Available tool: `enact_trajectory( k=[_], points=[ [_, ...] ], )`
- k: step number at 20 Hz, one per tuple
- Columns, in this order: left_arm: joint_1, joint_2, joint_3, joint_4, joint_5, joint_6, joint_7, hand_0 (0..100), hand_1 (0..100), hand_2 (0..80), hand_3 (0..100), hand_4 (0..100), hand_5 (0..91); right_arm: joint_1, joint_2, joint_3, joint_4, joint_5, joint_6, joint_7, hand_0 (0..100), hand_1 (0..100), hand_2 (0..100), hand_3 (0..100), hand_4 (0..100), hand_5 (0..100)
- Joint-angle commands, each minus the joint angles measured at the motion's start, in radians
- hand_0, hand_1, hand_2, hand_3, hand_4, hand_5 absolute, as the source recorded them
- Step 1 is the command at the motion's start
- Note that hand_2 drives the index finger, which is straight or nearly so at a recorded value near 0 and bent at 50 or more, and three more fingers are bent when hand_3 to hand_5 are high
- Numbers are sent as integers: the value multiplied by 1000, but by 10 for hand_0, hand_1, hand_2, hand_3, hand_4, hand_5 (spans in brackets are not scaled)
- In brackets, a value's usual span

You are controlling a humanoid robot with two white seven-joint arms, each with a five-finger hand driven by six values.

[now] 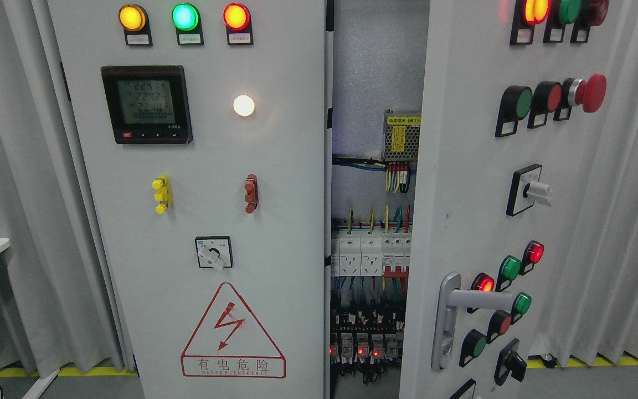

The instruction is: Open door with both hands

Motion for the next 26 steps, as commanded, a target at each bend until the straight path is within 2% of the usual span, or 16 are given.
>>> enact_trajectory(
  k=[1,8,11,14,15,18,19,23,24,26],
  points=[
    [14,28,1,-26,-1,-4,-2,289,0,28,28,33,0,9,-2,0,0,-22,0,0,219,0,0,0,0,0],
    [21,35,-1,-63,-4,-26,-10,289,0,28,28,33,0,9,-2,0,0,-22,0,0,219,0,0,0,0,0],
    [86,51,-4,-255,-10,-137,-82,288,0,28,28,33,0,9,-2,0,0,-22,0,0,219,0,0,0,0,0],
    [173,71,-2,-493,-6,-162,-184,288,0,28,28,33,0,9,-2,0,0,-22,0,0,219,0,0,0,0,0],
    [195,80,-2,-576,-7,-162,-242,288,0,28,28,33,0,9,-2,0,0,-22,-2,0,219,0,0,0,0,0],
    [265,123,-4,-826,-7,-161,-481,288,0,28,27,33,0,9,-2,0,0,-22,0,0,219,0,0,0,0,0],
    [293,133,-4,-922,-9,-159,-531,289,0,28,27,33,0,9,-2,0,0,-22,0,0,219,0,0,0,0,0],
    [373,204,-8,-1277,-13,-153,-557,288,0,28,28,33,0,9,-2,0,0,-22,0,0,219,0,0,0,0,0],
    [391,227,-13,-1354,-13,-152,-597,288,0,28,28,33,0,9,-2,0,0,-22,0,0,219,0,0,0,0,0],
    [439,280,-43,-1515,-13,-152,-729,288,0,28,28,33,0,9,-2,0,0,-22,0,0,219,0,0,0,0,0]
  ],
)
